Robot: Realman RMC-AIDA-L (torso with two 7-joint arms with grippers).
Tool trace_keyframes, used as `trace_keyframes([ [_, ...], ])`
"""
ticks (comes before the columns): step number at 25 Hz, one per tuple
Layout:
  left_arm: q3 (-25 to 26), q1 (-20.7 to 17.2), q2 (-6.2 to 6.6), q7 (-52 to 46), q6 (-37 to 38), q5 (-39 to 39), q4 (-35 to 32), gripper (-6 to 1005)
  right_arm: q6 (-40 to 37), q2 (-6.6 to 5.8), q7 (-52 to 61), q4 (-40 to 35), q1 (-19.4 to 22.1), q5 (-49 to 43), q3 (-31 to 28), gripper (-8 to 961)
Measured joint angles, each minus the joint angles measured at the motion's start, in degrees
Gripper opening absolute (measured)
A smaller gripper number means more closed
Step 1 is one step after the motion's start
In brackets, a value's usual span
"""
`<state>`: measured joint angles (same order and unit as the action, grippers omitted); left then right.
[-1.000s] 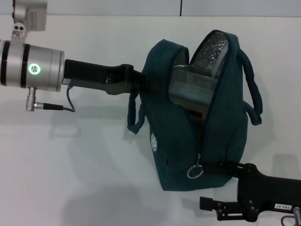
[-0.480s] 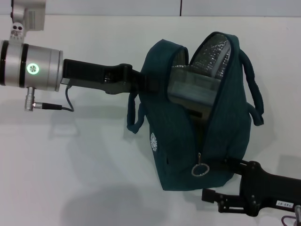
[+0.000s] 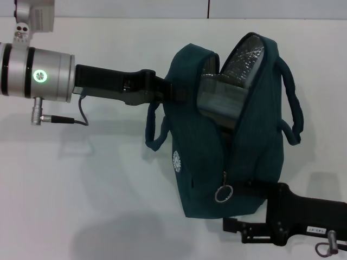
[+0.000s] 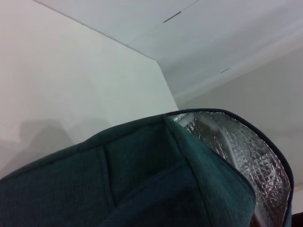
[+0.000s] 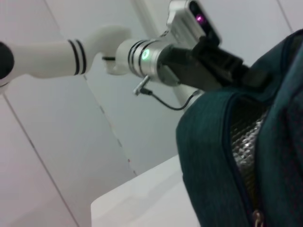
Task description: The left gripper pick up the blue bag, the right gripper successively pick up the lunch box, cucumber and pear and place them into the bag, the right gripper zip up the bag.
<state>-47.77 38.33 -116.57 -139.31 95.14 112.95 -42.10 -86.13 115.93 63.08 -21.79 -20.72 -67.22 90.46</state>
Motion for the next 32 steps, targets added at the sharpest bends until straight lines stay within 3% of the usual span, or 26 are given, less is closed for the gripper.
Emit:
trace_keyframes([
  [32,0.07,-0.53,0.20,0.33,0.23,-0.11,-0.15,50,3.65,-0.03,0.92,-1.78,-2.56,1.47,4.55,836],
])
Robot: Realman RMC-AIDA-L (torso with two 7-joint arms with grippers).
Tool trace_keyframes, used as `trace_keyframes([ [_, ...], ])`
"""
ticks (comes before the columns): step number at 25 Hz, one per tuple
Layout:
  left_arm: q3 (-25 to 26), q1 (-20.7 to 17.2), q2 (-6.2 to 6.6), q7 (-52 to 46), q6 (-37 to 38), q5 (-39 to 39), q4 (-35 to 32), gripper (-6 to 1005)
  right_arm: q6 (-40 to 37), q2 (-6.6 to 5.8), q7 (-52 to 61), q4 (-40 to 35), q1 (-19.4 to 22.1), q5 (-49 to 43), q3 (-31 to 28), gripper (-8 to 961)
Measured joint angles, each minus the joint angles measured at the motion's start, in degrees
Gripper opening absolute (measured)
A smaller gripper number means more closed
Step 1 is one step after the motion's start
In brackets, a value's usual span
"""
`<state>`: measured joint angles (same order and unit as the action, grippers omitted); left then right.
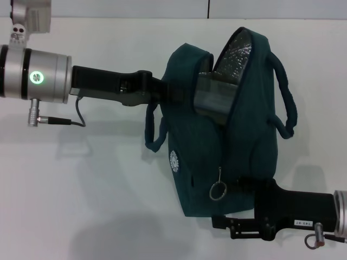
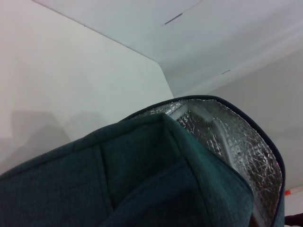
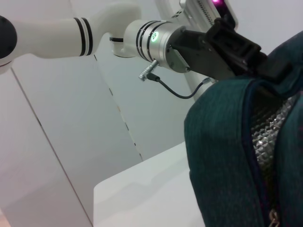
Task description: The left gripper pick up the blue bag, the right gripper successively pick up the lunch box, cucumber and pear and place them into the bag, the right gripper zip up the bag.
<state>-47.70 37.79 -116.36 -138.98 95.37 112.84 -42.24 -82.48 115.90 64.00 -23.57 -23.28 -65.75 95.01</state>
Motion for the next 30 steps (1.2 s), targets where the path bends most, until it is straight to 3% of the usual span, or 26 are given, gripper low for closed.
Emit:
trace_keyframes([
  [10,0.14,-0.03,0.00,0.31,0.09,0.01,0.04,52,-2.41,-0.19,-1.14,0.33,-0.03,0.46,0.21,785],
  [30,0.15,-0.15,-0.06,0.38,0.54,0.01,-0.06,54,0.75,-0.33,-0.78,1.20,0.35,0.80,-0.26,703],
])
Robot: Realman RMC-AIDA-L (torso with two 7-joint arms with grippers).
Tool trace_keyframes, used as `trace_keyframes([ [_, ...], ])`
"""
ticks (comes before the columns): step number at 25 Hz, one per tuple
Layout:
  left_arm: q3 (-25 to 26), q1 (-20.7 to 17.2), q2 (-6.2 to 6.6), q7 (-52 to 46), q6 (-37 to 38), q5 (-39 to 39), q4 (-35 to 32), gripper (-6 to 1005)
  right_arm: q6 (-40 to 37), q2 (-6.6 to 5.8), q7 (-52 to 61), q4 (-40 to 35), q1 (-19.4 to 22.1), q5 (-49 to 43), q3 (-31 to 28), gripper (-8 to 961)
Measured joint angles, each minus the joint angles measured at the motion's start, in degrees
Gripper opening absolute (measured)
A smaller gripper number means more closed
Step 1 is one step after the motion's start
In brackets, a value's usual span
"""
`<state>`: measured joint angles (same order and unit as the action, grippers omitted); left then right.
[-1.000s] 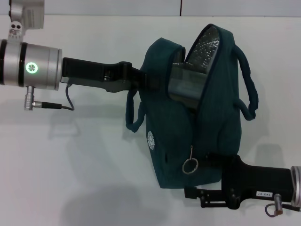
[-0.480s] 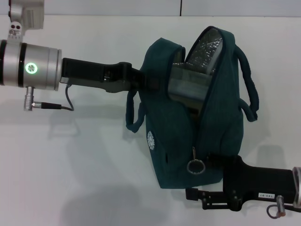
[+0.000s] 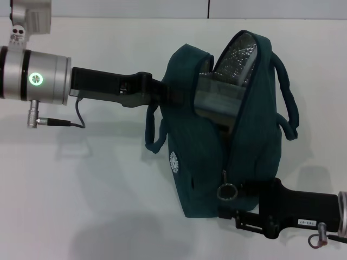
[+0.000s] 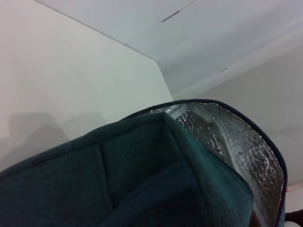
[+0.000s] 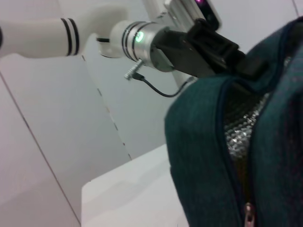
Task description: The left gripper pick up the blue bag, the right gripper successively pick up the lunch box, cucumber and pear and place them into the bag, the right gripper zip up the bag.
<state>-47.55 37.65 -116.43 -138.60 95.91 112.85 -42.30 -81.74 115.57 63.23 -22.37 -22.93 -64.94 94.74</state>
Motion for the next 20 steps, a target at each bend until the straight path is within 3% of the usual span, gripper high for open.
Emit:
trace_keyframes([
  [11,0.00,-0.13,-0.03,-0.01,0.07,0.00,-0.07,55,0.74,0.09,0.05,-0.02,-0.21,0.00,0.09,232],
  [16,0.00,-0.12,-0.03,0.02,0.07,0.00,-0.15,56,0.81,0.09,0.06,-0.04,-0.37,0.00,0.09,104],
  [20,0.00,-0.11,-0.03,0.04,0.07,0.00,-0.15,56,0.88,0.09,0.06,-0.04,-0.35,0.00,0.09,106],
])
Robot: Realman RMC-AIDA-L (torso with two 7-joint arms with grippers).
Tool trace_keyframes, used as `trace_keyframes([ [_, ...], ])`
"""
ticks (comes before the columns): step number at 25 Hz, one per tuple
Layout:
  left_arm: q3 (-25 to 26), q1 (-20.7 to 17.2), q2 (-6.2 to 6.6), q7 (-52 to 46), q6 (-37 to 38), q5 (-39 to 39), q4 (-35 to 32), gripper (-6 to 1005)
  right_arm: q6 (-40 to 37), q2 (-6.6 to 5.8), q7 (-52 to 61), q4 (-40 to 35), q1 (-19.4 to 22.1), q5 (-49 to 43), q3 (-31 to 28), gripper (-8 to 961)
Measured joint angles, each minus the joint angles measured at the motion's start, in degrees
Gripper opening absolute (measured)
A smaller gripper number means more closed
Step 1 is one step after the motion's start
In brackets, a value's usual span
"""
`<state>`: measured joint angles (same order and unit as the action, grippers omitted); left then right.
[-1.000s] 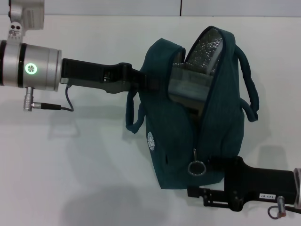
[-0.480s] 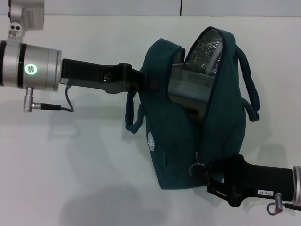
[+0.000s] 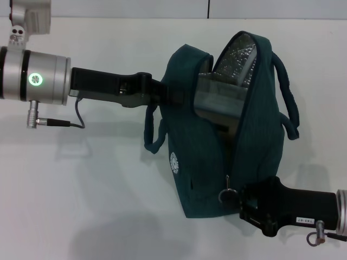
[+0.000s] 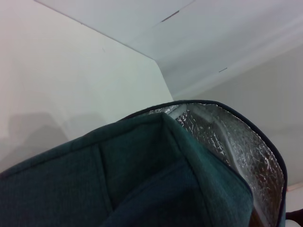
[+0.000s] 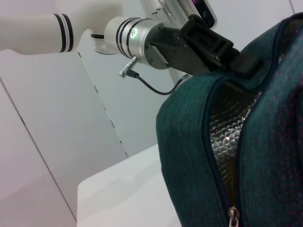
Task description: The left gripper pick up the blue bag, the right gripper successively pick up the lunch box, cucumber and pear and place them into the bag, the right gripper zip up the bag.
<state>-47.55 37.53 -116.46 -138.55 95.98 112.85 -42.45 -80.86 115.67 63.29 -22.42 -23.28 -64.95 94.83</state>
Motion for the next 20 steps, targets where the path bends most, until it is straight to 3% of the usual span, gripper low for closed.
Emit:
trace_keyframes([
  [4,0.00,0.00,0.00,0.02,0.00,0.00,0.00,57,0.00,-0.02,0.00,0.00,0.17,0.00,0.00,108],
  [9,0.04,-0.10,0.00,0.04,0.00,0.00,-0.01,58,-0.01,-0.14,-0.17,-0.11,0.51,0.00,-0.02,18],
  [20,0.80,-0.71,0.08,0.38,-0.38,-0.09,-0.09,59,-3.10,-0.91,-0.18,-0.21,1.57,-0.22,-3.47,17],
])
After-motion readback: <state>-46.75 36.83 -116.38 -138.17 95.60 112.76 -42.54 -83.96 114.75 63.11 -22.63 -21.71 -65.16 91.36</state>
